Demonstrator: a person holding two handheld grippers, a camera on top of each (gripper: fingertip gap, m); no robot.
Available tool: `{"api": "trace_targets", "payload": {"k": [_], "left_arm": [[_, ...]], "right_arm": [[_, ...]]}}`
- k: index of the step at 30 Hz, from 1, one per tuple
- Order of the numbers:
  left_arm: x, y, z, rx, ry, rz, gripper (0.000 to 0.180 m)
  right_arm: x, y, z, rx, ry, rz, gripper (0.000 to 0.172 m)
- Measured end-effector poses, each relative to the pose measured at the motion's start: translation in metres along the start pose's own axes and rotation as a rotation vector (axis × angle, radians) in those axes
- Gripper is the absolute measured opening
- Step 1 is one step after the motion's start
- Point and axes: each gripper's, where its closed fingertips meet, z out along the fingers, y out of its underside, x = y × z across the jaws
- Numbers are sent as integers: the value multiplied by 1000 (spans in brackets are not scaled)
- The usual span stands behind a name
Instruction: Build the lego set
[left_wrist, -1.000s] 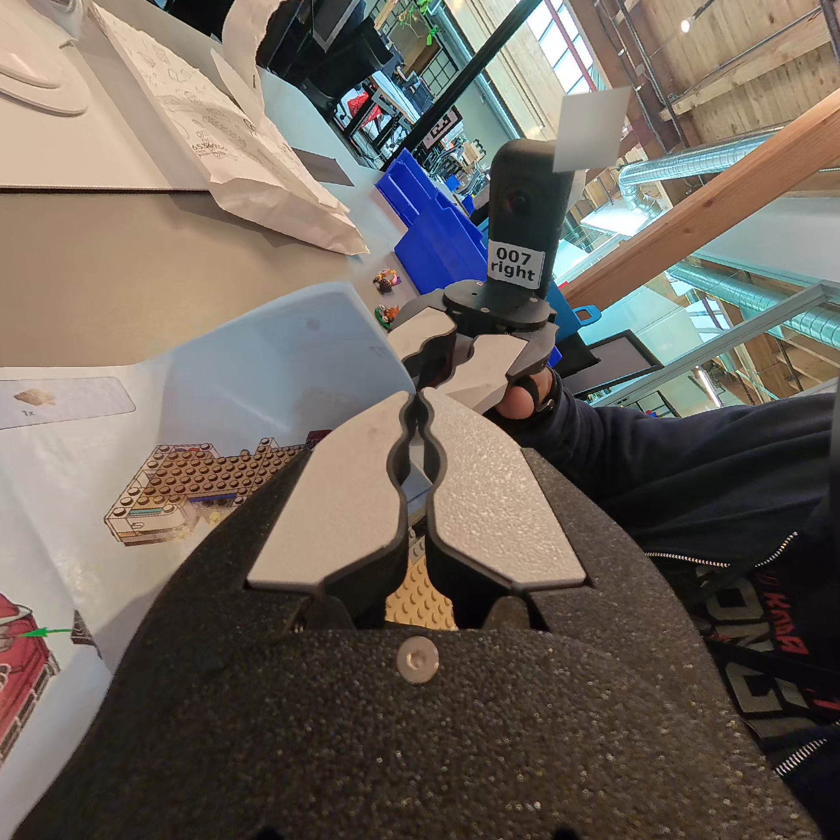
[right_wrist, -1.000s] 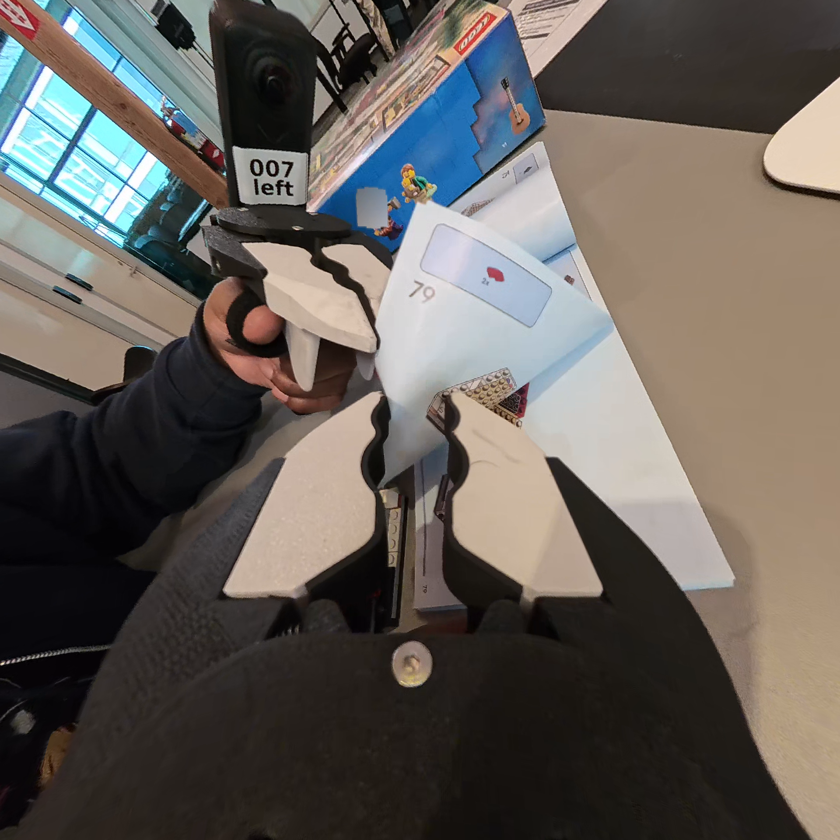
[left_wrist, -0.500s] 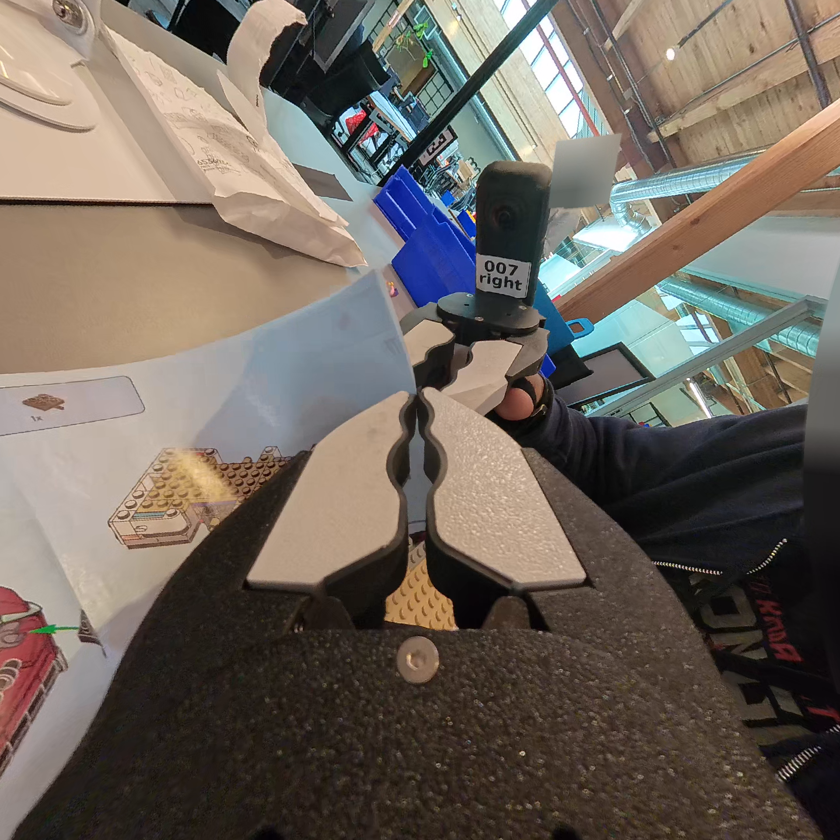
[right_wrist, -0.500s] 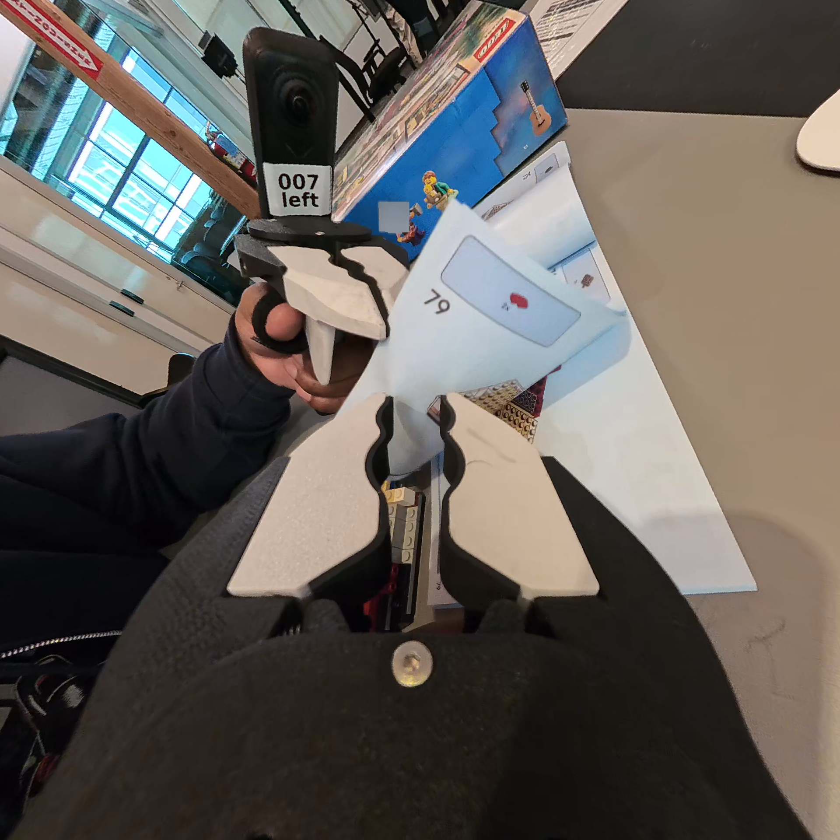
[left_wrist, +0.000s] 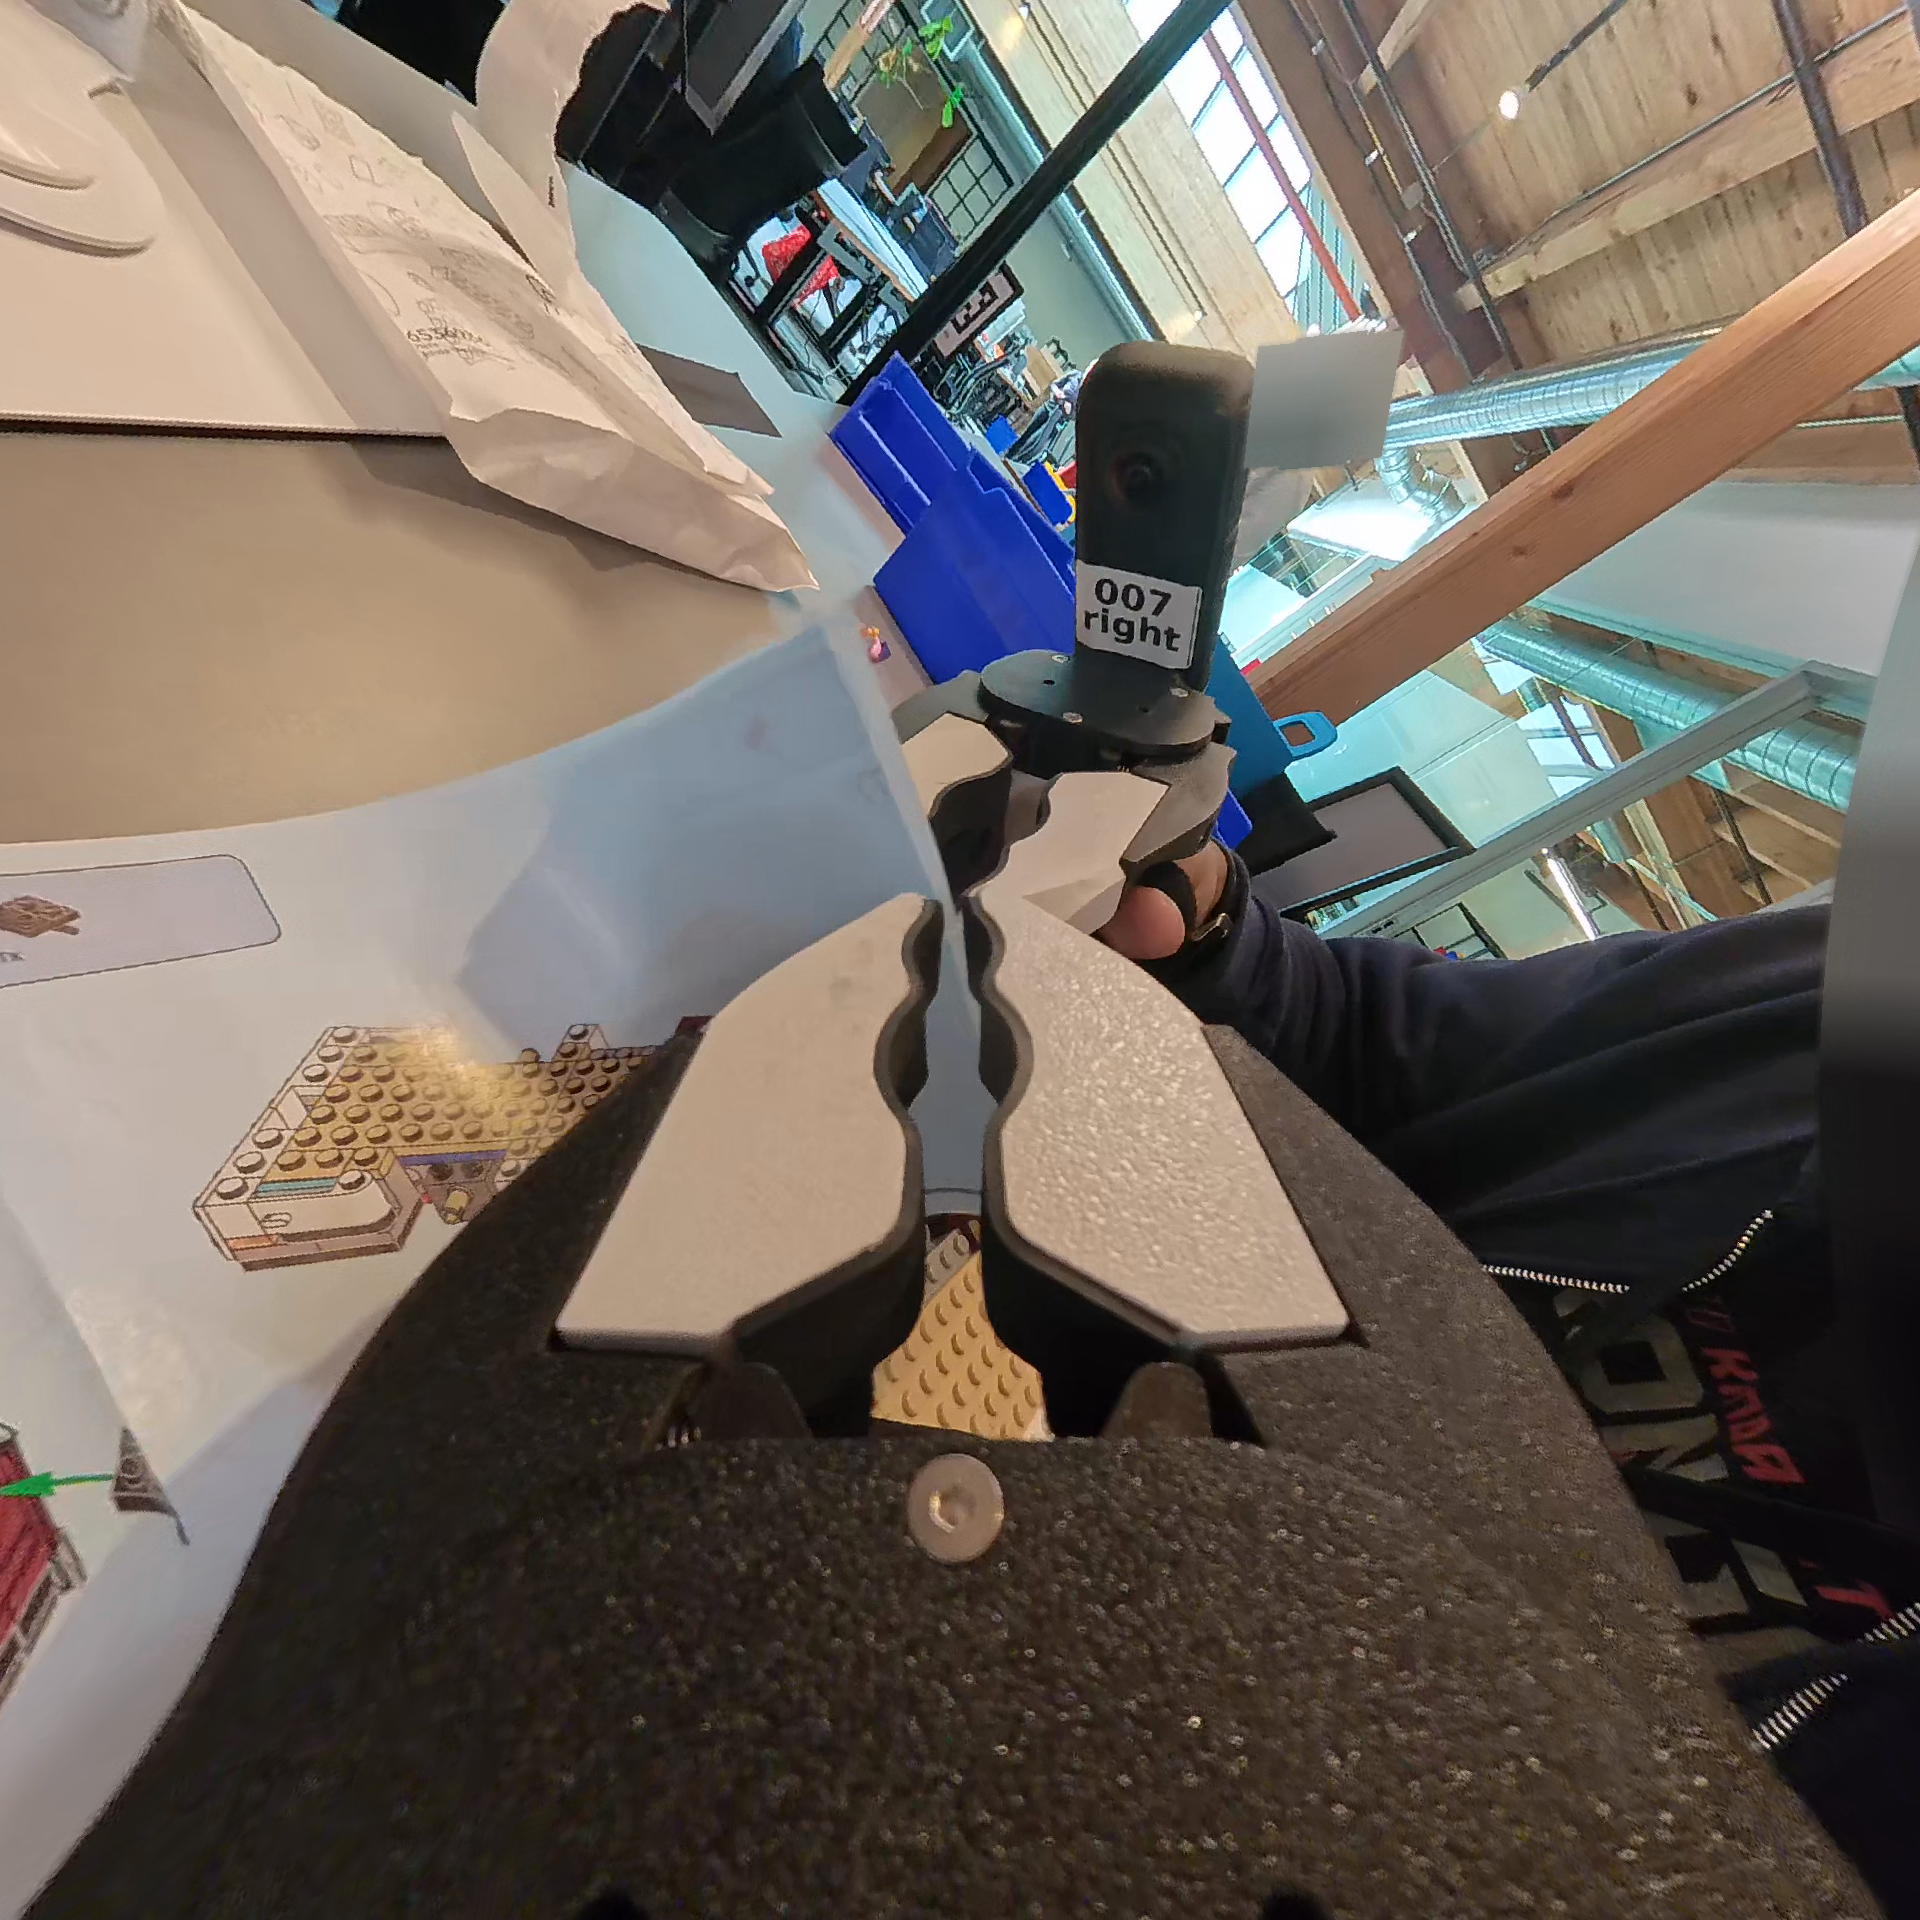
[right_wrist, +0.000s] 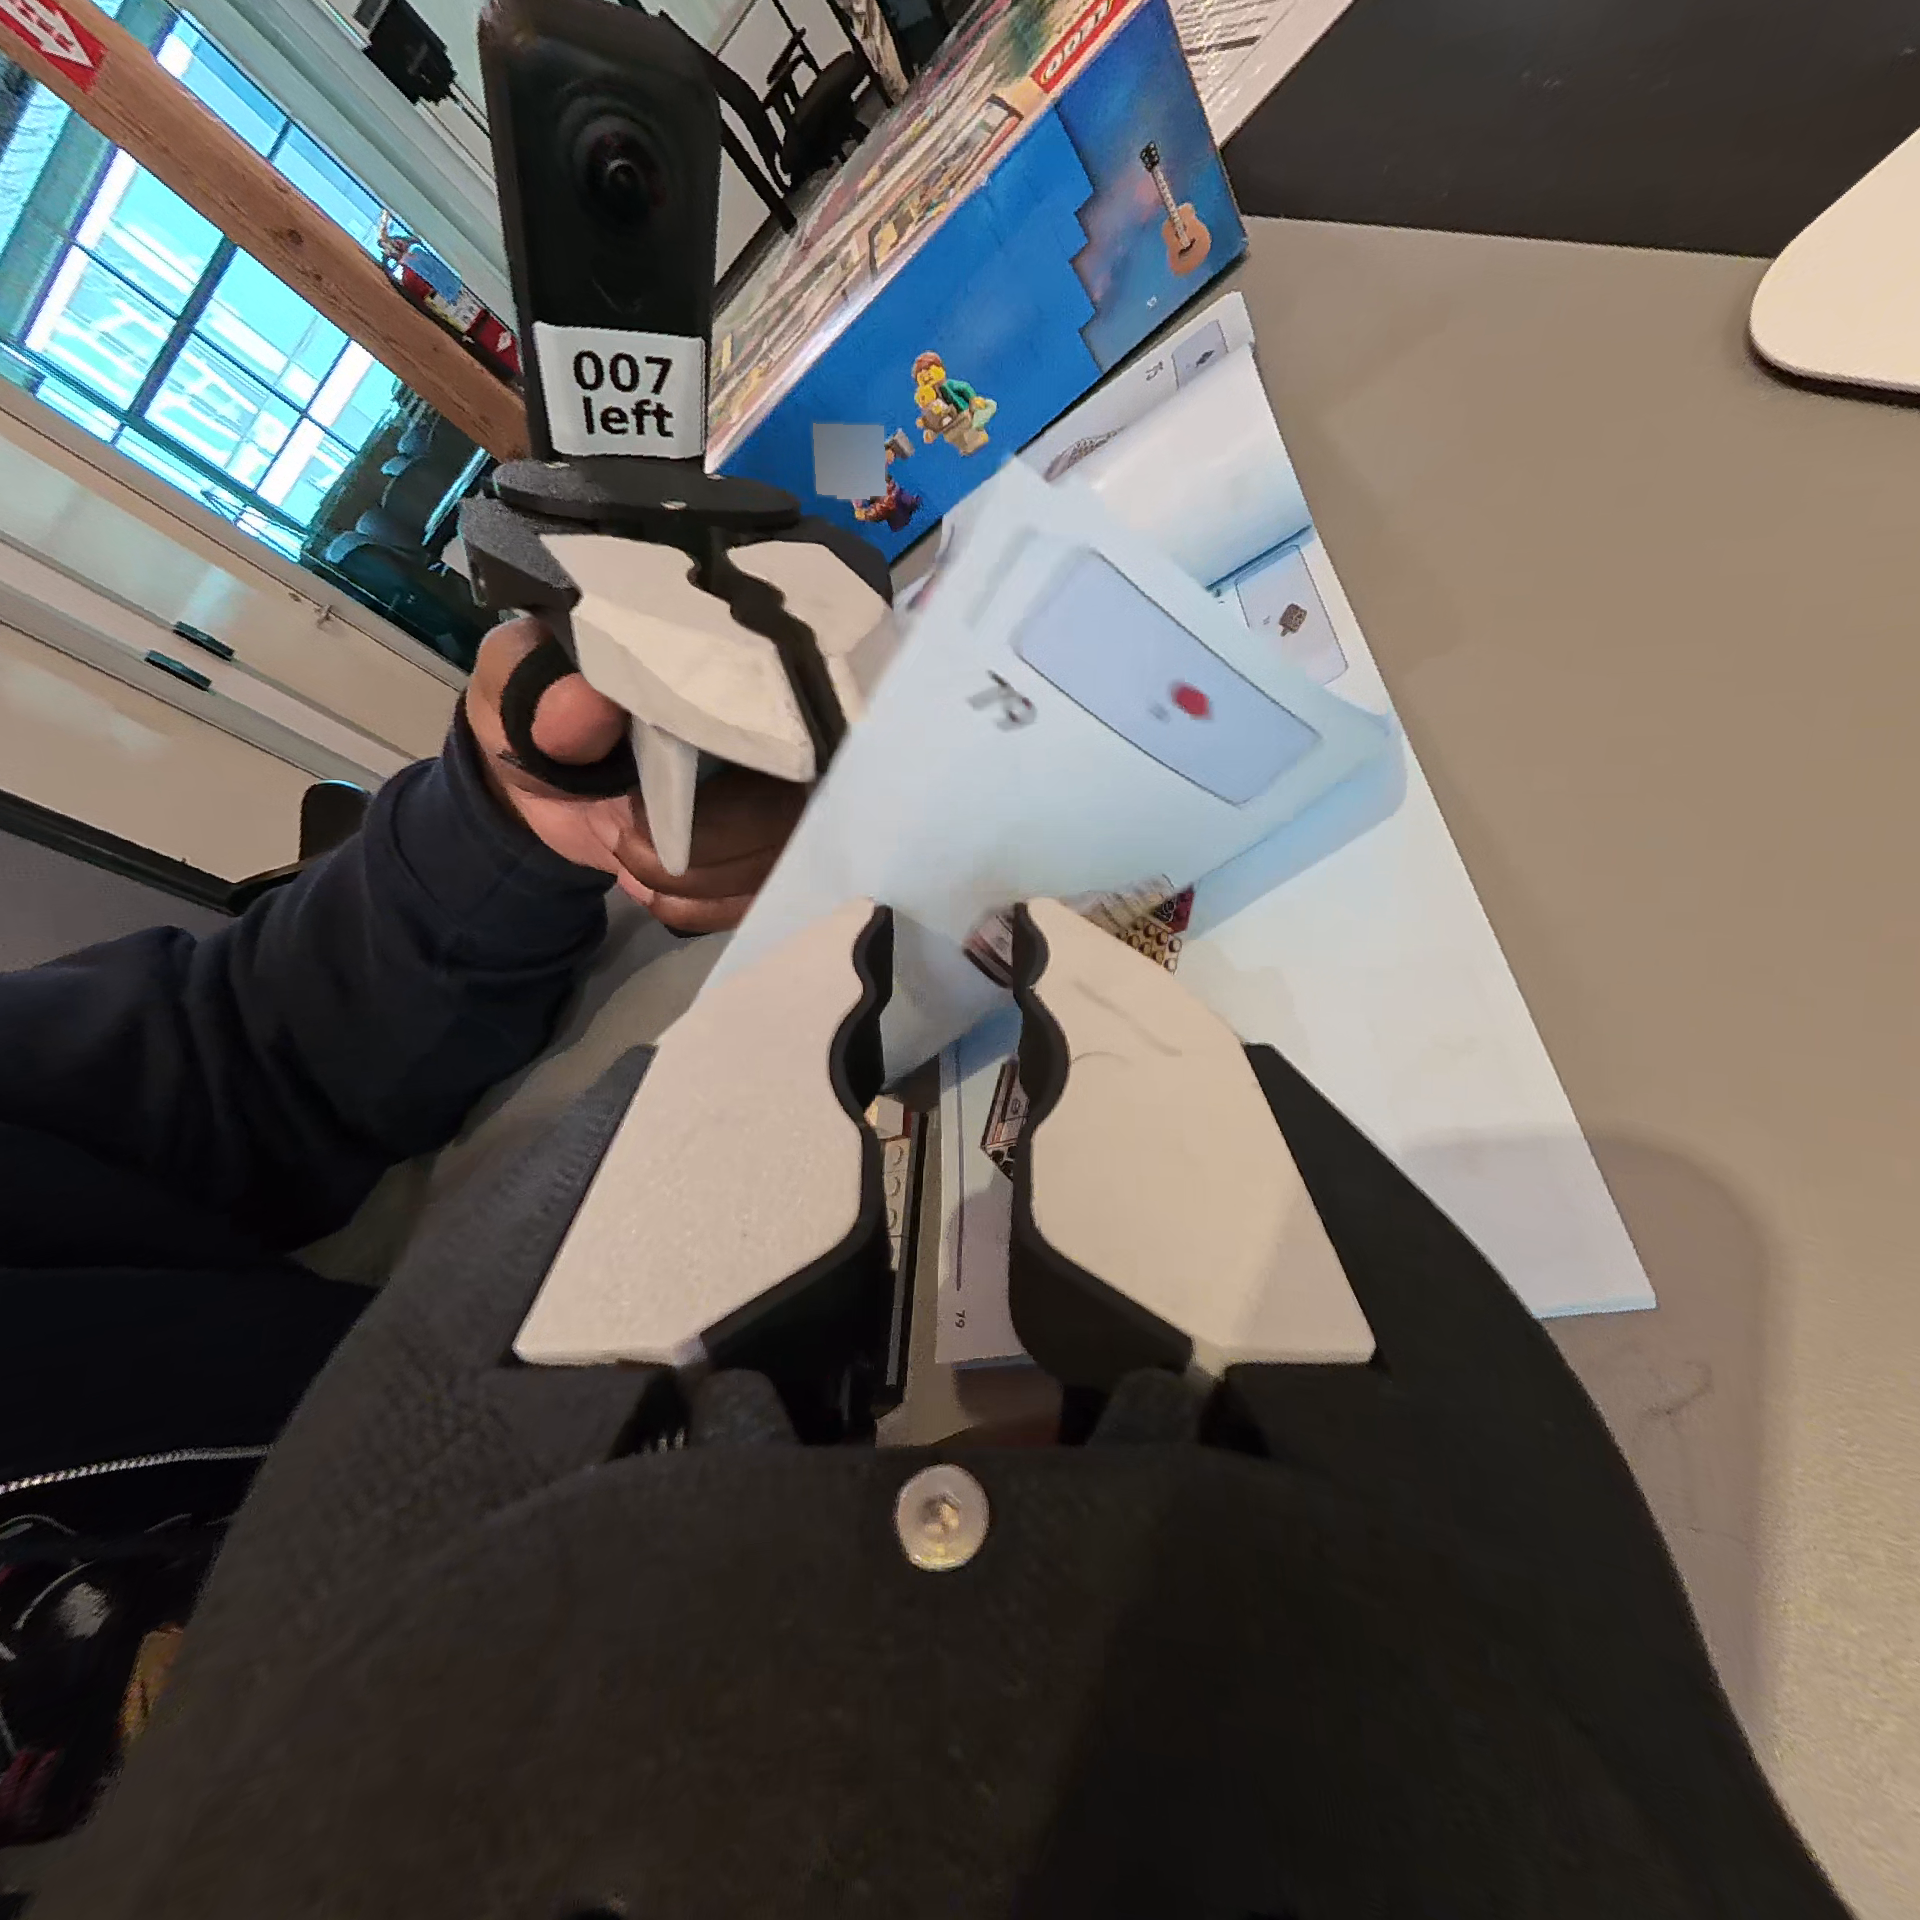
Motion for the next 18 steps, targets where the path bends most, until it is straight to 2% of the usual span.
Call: {"api": "trace_targets", "payload": {"k": [7, 18], "left_arm": [[-1, 2, 2, -10, -9, -2, 5], [-12, 4, 1, -30, -98, 18, 10]], "right_arm": [[-2, 1, 1, -4, -7, -3, 22], [-5, 2, 2, -12, -17, -6, 22]]}}
